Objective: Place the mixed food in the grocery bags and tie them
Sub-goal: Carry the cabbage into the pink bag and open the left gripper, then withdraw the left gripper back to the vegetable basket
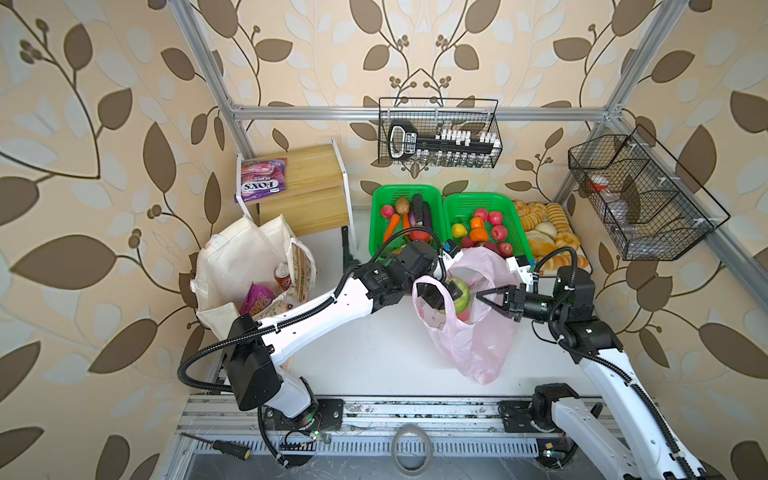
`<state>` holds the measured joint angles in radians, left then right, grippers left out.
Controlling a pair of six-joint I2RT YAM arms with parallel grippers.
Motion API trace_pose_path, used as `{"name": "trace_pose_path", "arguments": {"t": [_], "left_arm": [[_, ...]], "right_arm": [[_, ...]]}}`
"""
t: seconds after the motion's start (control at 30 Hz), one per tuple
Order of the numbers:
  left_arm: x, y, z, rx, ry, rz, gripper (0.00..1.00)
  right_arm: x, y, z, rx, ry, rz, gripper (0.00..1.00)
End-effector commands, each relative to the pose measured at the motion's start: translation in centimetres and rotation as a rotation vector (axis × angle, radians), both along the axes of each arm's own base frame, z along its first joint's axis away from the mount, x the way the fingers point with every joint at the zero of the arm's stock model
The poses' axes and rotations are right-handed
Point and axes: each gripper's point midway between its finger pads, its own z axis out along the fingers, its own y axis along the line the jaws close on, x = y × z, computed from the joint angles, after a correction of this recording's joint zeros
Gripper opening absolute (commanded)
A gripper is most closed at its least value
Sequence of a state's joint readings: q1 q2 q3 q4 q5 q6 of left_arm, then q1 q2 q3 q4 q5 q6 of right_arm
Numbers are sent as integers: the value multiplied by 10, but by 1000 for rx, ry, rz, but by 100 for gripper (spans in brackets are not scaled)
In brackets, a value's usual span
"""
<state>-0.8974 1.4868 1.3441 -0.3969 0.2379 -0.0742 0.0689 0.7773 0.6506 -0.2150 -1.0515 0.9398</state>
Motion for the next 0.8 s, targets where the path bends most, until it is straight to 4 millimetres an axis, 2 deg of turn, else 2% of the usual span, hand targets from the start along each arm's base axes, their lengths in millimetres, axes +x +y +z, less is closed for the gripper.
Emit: {"name": "trace_pose_path", "arguments": {"t": [0.0, 0.27, 0.43, 0.53, 0.63, 0.77], "left_arm": [[-25, -6, 58, -168, -70, -116, 75], [-39, -3, 70, -201, -55, -170, 85], [-39, -1, 71, -191, -51, -163, 87], [-46, -1, 82, -224, -50, -189, 87], [-52, 4, 102, -272, -75, -197, 87], [-46, 20, 121, -294, -150, -114, 87]], "right_arm": [[0, 1, 1, 28, -6, 9, 0], [-1, 1, 3, 39, -33, 11, 0], [-1, 1, 4, 52, -40, 11, 0], [0, -2, -1, 44, -32, -2, 0], [5, -11, -23, -16, 21, -58, 0], [10, -42, -83, -267, 159, -211, 0]]}}
